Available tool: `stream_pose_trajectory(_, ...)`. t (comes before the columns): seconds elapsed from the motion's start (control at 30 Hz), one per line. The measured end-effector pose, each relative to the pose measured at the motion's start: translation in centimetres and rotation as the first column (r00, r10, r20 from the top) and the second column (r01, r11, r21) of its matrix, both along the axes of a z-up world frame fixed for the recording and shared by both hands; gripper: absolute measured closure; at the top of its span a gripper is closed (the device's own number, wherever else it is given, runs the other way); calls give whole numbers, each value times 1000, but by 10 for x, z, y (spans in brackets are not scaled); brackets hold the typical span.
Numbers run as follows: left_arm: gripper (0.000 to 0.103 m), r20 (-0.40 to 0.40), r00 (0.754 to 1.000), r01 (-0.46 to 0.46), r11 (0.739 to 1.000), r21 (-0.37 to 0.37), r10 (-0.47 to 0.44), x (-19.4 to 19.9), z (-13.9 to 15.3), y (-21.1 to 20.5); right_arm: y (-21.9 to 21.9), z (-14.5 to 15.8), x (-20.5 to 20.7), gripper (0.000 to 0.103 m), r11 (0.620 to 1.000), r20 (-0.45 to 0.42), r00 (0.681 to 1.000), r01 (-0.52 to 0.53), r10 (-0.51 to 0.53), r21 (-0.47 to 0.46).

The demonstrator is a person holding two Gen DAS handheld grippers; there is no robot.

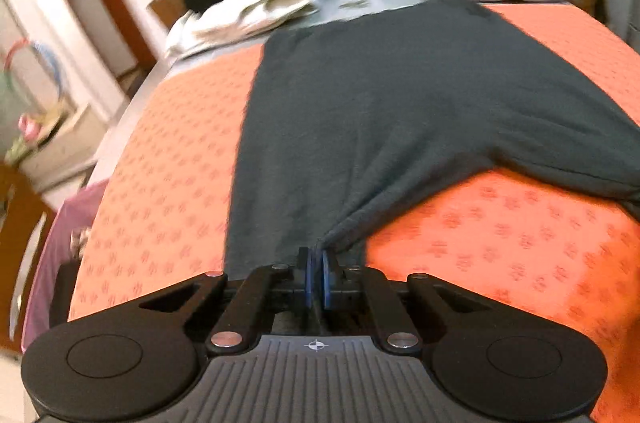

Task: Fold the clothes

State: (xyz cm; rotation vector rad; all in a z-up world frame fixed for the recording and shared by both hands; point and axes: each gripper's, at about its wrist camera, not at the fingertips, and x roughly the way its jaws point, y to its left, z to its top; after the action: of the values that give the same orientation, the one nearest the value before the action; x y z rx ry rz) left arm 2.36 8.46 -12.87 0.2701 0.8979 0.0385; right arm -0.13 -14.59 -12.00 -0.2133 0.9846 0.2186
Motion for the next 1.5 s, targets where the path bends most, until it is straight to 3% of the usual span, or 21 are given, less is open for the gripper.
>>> stream_pose_trajectory(0.6,86,0,999,-46,999,22,46,1,-4,8,-22,-8,10,99,1000,-25,1000,-19,19,-13)
stream_pose_trajectory(0.93,77,-17,1000,10,1000,-25,-10,-16,-1,13,-20,1,1,98,996,-34,996,-85,86,25)
stream_pose_trajectory(1.03,67,-7,1000,21,997,-72,-22,-23,3,25,-22,6,-4,92,994,-38,995,-93,95,51)
stream_pose_trajectory(1.1,64,-9,1000,13,993,-120,-14,-27,8,35,-28,11,-8,83,993,-36,995,-87,91,85)
stream_pose_trajectory(1.33,62,2,1000,-10,983,-182,10,-40,28,46,-63,23,-20,72,989,-28,1000,-2,6,151)
stream_pose_trajectory(1.5,62,-1,999,-53,978,-202,54,-43,34,48,-95,8,-26,68,977,-86,989,130,-117,167)
